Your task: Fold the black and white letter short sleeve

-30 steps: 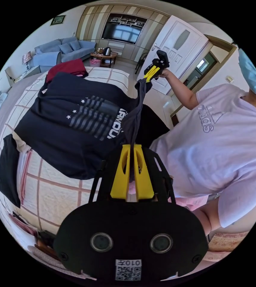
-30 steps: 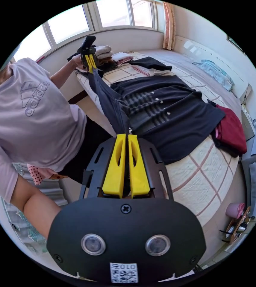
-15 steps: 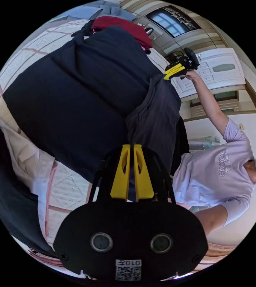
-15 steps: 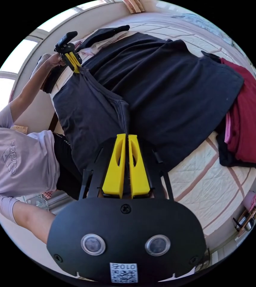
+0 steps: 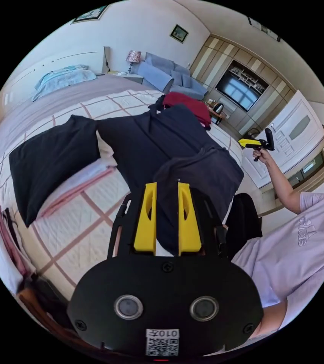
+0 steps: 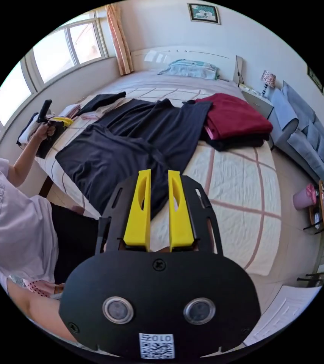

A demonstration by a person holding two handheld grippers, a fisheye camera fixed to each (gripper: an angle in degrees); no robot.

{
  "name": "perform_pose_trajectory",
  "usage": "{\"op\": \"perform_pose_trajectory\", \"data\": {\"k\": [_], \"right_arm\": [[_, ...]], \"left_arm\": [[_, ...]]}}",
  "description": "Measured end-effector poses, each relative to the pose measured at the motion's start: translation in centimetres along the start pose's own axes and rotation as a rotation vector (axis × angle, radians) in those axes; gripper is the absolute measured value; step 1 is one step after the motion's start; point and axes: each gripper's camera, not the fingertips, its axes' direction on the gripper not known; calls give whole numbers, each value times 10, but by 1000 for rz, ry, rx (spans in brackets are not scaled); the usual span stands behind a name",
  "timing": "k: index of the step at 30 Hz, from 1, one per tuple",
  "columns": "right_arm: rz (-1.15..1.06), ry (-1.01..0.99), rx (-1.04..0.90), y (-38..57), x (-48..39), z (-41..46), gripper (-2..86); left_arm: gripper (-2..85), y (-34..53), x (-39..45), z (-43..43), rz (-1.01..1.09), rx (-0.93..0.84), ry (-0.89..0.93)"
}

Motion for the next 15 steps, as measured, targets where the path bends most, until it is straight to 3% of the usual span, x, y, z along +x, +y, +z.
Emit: {"op": "perform_pose_trajectory", "data": {"k": [3, 6, 15], "right_arm": [[69, -56, -93, 56, -16, 21, 86], [147, -135, -59, 101, -26, 32, 90], [246, -136, 17, 149, -33, 30, 88]], "left_arm": [[87, 61, 40, 6, 5, -47, -49], [89, 110, 72, 9, 21, -34, -119], [91, 157, 138, 26, 170, -40, -299]]}}
